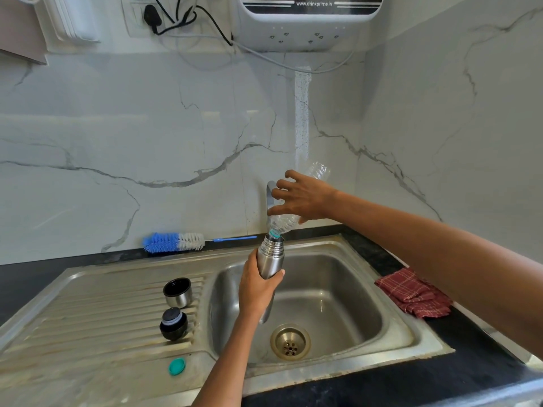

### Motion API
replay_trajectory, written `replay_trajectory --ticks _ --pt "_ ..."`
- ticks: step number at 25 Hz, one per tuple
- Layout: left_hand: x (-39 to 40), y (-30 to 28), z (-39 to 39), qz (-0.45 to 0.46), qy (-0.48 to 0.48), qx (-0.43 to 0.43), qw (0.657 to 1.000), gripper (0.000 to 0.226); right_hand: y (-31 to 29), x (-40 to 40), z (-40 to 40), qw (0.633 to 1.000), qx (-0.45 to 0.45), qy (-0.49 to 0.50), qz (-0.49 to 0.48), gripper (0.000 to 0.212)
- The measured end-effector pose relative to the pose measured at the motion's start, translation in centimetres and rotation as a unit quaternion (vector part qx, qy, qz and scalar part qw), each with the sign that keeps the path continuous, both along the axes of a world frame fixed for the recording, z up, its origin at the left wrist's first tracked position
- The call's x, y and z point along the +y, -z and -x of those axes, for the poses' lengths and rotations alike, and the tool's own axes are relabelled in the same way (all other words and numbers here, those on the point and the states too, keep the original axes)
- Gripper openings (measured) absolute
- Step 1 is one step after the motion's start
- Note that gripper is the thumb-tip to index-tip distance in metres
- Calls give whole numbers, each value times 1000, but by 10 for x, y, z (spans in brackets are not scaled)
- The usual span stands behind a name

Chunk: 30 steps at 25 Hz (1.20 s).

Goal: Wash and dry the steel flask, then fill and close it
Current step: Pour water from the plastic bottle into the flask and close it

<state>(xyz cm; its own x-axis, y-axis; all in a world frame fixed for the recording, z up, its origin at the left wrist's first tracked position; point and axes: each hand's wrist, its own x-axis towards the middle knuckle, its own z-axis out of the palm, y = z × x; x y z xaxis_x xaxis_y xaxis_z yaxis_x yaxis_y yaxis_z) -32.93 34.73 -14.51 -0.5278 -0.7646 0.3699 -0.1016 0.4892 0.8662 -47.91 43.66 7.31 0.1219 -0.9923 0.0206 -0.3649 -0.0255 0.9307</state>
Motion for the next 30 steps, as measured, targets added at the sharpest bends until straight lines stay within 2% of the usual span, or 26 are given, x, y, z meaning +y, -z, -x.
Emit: replay_trajectory --ticks 9,12,14,16,17,18,20,22,24,26,30 --pt "2 -2 -2 -15 0 7 1000 75 4 7 0 998 -57 21 25 89" --pt "1 -1 -2 -24 -7 20 999 74 14 15 3 980 -176 57 78 90" --pt "-1 -1 -3 -36 -9 25 999 74 26 25 9 939 -306 88 133 90" --pt "-4 -2 -4 -48 -17 30 998 75 49 36 11 868 -446 118 184 90" --pt "-6 -3 -3 -54 -23 33 998 76 65 38 11 820 -517 119 214 91" --pt "-6 -4 -4 -57 -30 36 997 75 82 41 9 760 -592 112 246 92" --pt "-7 -6 -6 -59 -46 39 996 73 119 43 2 603 -730 85 309 95" --pt "-7 -7 -9 -60 -58 39 996 74 147 41 -8 458 -812 67 356 91" --pt "-8 -6 -10 -59 -64 33 996 78 167 37 -19 354 -852 46 383 78" --pt "-8 -6 -11 -57 -78 26 995 84 177 30 -30 288 -874 18 392 68" --pt "-11 -5 -10 -57 -101 36 993 86 191 7 -37 242 -878 -17 412 58"
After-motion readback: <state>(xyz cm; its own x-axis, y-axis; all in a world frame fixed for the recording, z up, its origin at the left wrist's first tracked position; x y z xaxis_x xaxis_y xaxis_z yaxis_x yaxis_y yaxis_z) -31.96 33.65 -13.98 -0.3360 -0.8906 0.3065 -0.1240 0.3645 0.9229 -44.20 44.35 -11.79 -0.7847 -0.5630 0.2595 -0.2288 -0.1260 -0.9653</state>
